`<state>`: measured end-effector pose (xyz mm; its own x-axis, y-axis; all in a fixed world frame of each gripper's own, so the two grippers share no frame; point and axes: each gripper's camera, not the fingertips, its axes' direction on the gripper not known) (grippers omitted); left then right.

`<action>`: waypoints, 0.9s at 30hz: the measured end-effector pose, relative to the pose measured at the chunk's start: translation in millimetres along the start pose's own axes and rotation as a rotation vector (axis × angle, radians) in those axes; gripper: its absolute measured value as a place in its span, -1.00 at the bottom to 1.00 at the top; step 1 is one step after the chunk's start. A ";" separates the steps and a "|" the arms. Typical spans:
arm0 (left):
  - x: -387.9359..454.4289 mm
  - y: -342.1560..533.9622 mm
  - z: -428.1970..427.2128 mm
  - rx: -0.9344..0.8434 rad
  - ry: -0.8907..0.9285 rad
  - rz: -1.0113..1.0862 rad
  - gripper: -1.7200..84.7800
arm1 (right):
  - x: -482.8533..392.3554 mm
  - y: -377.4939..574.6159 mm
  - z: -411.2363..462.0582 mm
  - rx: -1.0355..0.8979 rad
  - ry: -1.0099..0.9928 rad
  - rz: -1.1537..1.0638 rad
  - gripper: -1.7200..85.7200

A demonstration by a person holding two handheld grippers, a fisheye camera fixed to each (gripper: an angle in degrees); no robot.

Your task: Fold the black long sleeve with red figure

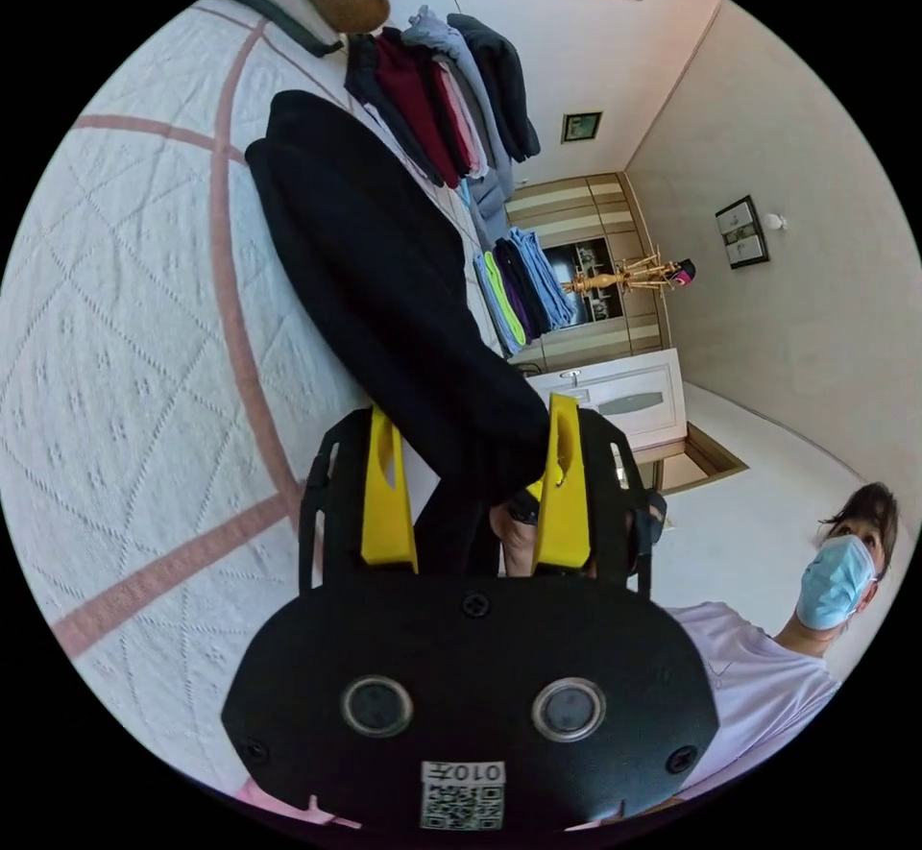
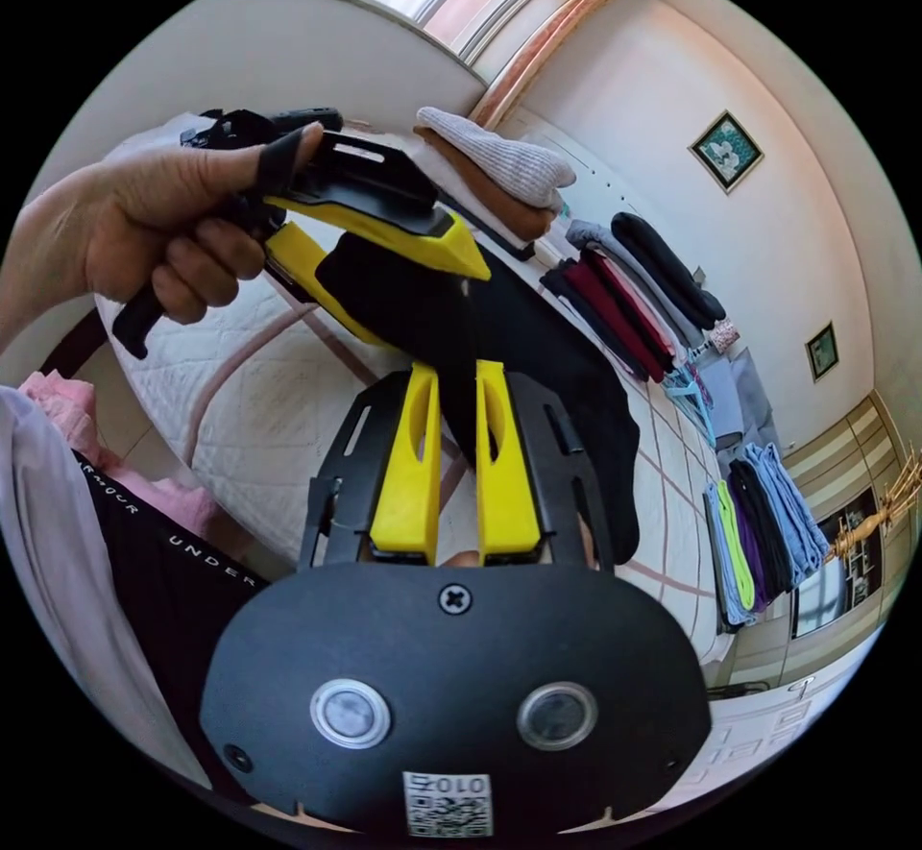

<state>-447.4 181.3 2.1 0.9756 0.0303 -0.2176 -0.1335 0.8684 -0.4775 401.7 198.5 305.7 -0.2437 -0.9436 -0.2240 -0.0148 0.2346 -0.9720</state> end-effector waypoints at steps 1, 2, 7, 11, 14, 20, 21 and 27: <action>-1.2 -1.1 -0.5 0.010 -0.011 0.006 -0.45 | 8.1 0.2 -1.2 -0.003 -0.001 -0.003 -0.80; -1.3 -1.6 -1.1 0.012 -0.020 0.011 -0.46 | 16.2 0.9 -2.5 -0.005 0.000 -0.010 -0.80; -4.2 -11.1 -1.1 -0.042 -0.095 0.037 -0.53 | 52.1 6.0 -9.1 -0.022 -0.001 -0.031 -0.79; -6.0 -16.8 -3.7 -0.028 -0.085 0.059 -0.59 | 105.6 20.6 -31.3 -0.012 -0.044 0.062 -0.78; -2.3 -23.7 -10.3 -0.027 -0.080 0.087 -0.62 | 184.5 53.8 -47.2 -0.002 -0.357 0.380 -0.73; -13.2 -29.8 -32.1 0.006 0.028 0.094 -0.66 | 323.8 177.1 -7.4 0.184 -1.097 1.060 -0.64; -13.7 -29.5 -35.9 0.007 0.026 0.099 -0.67 | 331.7 185.3 -3.3 0.190 -1.112 1.101 -0.64; -19.5 -24.9 -50.5 0.016 0.036 0.089 -0.67 | 395.8 207.5 21.1 0.253 -1.208 1.292 -0.60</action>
<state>-471.9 134.1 -24.7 0.9531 0.0902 -0.2889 -0.2162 0.8710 -0.4412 322.6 -131.3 13.8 0.7984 0.1342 -0.5869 -0.2458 0.9626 -0.1143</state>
